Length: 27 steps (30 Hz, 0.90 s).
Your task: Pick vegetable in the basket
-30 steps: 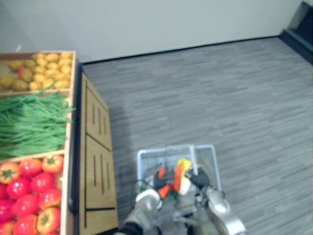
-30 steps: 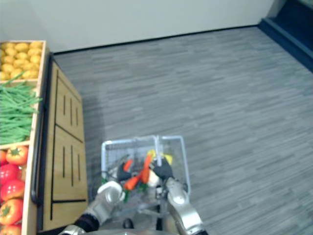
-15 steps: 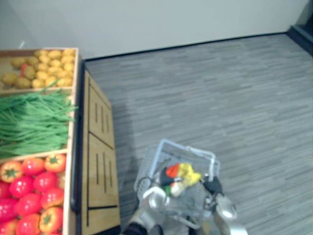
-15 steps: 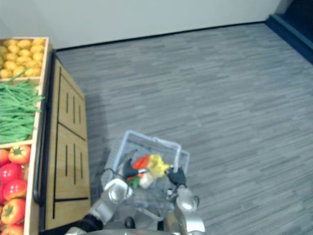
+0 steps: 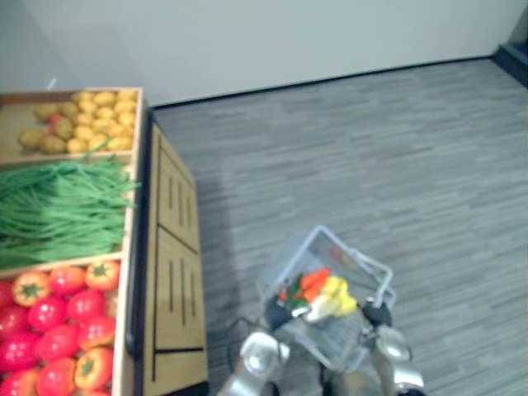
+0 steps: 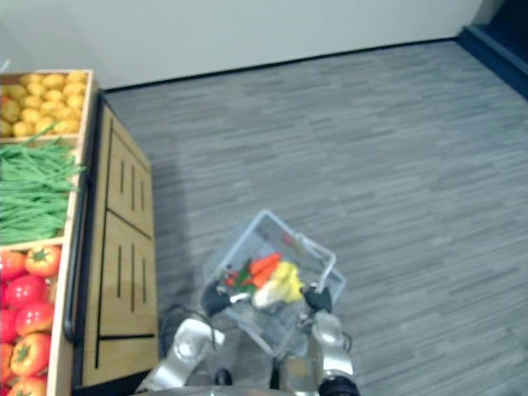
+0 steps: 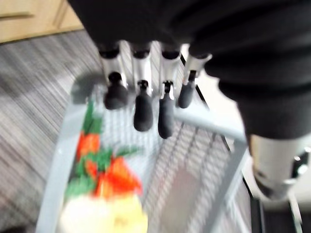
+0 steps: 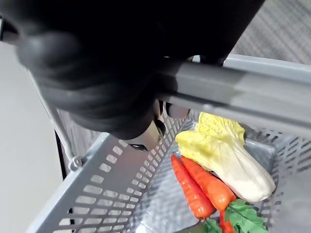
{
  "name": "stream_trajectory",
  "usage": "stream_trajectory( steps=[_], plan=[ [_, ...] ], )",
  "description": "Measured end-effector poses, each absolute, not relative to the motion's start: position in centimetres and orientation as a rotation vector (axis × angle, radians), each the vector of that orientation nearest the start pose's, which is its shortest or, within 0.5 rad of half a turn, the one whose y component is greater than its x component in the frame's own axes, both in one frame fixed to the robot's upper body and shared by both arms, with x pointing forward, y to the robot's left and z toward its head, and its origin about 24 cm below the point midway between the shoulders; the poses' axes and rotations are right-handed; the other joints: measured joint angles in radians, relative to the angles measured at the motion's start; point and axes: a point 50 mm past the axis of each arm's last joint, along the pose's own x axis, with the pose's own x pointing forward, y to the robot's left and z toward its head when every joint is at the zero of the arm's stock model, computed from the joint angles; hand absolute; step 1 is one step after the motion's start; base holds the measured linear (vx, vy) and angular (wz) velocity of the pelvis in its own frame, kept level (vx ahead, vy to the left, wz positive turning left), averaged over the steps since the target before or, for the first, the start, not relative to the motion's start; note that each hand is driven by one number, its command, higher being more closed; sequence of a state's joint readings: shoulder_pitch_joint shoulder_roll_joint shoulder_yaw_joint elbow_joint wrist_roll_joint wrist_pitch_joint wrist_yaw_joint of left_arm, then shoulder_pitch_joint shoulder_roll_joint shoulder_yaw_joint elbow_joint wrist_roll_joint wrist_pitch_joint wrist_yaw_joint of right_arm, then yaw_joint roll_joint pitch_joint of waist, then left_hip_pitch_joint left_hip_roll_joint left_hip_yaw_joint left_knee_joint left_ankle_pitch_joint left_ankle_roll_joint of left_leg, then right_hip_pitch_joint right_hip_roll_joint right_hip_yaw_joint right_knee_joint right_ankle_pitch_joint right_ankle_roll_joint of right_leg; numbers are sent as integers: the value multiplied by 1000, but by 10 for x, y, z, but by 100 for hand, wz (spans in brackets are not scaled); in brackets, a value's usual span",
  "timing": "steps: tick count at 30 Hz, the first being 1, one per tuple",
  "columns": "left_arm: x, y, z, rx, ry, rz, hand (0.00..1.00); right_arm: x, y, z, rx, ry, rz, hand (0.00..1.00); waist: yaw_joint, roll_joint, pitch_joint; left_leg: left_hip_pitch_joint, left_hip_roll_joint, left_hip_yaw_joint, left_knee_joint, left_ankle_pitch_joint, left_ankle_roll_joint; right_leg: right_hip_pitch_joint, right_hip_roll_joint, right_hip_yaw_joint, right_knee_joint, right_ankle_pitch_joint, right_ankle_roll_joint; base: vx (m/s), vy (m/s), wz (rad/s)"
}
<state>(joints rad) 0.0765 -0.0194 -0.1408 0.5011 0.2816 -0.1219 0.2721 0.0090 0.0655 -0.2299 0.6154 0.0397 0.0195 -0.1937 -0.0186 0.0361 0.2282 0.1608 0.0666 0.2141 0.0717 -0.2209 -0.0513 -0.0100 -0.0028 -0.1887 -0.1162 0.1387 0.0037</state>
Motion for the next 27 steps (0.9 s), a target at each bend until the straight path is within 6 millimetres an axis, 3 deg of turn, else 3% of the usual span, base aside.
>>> stream_trajectory(
  steps=[2,5,10,14,22,27],
  plan=[
    [202,172,-75,236,444,254,0,191,-194,-101,132,677,-482,100,2,7,-4,-1,1,-10,0,0,0,3,-1,-11,0,-3,-3,-11,26,15],
    [194,207,-79,184,491,349,0,183,-218,-104,103,699,-568,100,3,13,-9,1,4,-30,2,0,0,15,-2,-27,0,-5,-3,25,37,19],
    [183,195,-100,150,598,330,0,182,-234,-105,56,714,-585,100,12,10,-23,0,4,-34,0,0,0,14,-3,-34,0,-4,-3,34,54,3],
    [169,192,-122,313,747,261,0,171,-240,-116,25,798,-600,100,11,3,-30,1,5,-34,1,0,0,16,-2,-35,0,-4,-3,15,39,0],
    [117,209,-150,574,1013,176,0,144,-250,-130,-4,908,-642,100,0,-2,-40,6,6,-25,2,0,0,17,0,-25,0,-11,-2,-3,28,-2],
    [94,214,-157,600,1108,177,0,136,-251,-133,-10,935,-647,100,0,-1,-62,6,13,-20,1,-1,-1,15,7,-23,0,-20,-3,9,14,-2]
  ],
)
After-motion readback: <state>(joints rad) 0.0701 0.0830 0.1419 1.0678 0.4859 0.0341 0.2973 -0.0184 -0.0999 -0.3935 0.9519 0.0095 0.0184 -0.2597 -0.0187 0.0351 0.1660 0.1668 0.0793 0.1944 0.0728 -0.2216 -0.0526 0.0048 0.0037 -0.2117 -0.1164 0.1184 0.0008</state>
